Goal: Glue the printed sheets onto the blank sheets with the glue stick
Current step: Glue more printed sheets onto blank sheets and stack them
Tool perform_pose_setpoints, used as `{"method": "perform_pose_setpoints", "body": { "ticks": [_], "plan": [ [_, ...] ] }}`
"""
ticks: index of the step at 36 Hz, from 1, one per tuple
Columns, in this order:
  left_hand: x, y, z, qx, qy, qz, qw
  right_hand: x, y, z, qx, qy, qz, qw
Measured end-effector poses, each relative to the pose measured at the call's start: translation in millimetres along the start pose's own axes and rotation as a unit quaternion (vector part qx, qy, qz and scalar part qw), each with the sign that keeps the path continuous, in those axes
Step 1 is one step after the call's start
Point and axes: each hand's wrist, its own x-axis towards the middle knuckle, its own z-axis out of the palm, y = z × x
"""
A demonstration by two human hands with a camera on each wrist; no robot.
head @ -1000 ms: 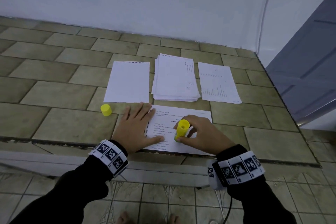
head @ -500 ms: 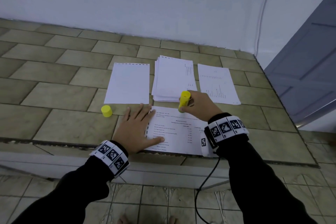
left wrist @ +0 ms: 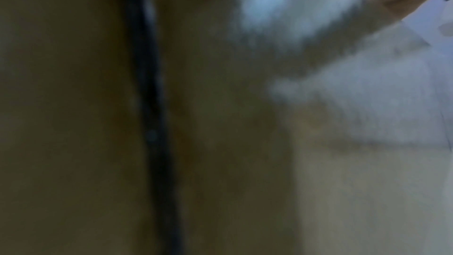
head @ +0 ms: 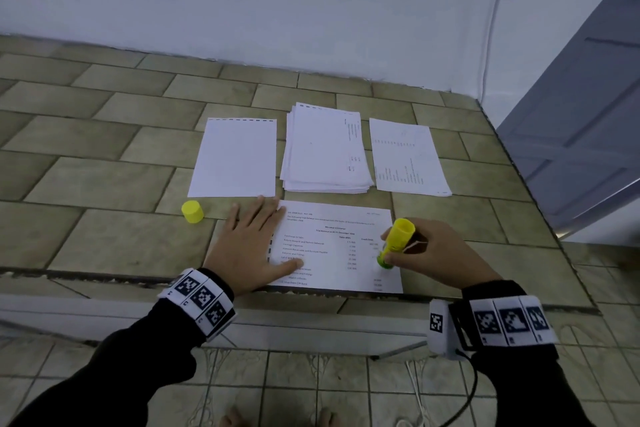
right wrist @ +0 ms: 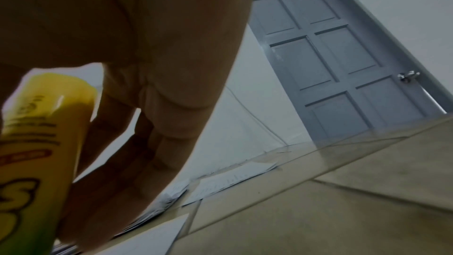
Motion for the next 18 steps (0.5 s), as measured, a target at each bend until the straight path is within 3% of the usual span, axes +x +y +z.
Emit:
{"method": "perform_pose_setpoints", "body": {
  "ticks": [9, 18],
  "plan": [
    [0.7, 0.0, 2.8, -0.017, 0.012, 0.011, 1.000, -4.8, 3.7, 2.3, -0.009, -0.019, -0.001, 1.000],
    [0.0, 0.8, 1.4, -0.018, -0.002, 0.009, 1.000, 35.2, 10.7, -8.6, -0.056, 0.039, -0.013, 0.998]
  ]
}}
